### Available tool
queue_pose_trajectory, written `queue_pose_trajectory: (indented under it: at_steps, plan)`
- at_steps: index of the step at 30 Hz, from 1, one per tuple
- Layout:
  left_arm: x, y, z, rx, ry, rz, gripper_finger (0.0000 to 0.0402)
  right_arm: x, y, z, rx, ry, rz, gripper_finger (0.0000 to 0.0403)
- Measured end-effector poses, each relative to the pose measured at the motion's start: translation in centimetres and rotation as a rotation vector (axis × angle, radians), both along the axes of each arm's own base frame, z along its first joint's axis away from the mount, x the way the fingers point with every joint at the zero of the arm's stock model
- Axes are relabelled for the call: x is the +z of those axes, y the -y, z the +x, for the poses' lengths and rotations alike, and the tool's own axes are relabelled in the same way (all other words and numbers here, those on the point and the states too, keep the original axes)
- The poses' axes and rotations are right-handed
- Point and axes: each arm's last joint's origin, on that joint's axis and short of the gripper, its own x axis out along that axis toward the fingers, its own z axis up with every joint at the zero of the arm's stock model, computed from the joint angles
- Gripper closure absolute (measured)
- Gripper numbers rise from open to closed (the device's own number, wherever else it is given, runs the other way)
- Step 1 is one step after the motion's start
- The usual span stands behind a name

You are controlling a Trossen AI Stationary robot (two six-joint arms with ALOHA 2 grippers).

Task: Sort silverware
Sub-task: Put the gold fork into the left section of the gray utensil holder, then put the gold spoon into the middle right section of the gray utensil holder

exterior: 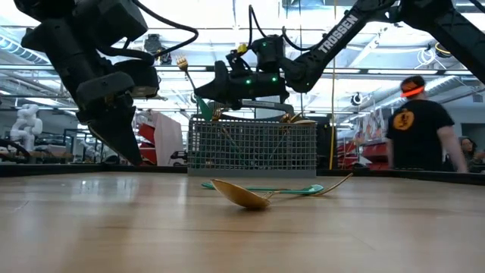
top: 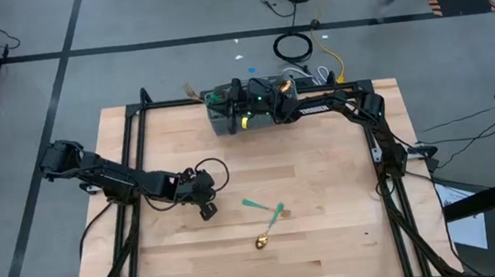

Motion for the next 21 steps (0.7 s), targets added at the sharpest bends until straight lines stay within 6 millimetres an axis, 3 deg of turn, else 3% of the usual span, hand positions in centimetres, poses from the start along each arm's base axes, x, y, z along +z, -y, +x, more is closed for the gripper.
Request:
queue_pose_trajectory:
  at_steps: [14,18,21]
  plan:
    - [0.0,0.0,0.0,0.001,0.001,-0.001,0.0393,0.4,0.2,-0.3,-0.008,0.001,0.043,0.0316]
    - [0.0,0.0,0.0,0.0,-0.001,-0.003,0.0393,2.4,-0.4,-1.2,0.074,-0.05,0.092,0.0314]
    - [0.0,0.0,0.0,-0.008,-0.007,-0.017,0.0393,5.7,-2.0,-3.0,0.21,-0.147,0.129,0.0314]
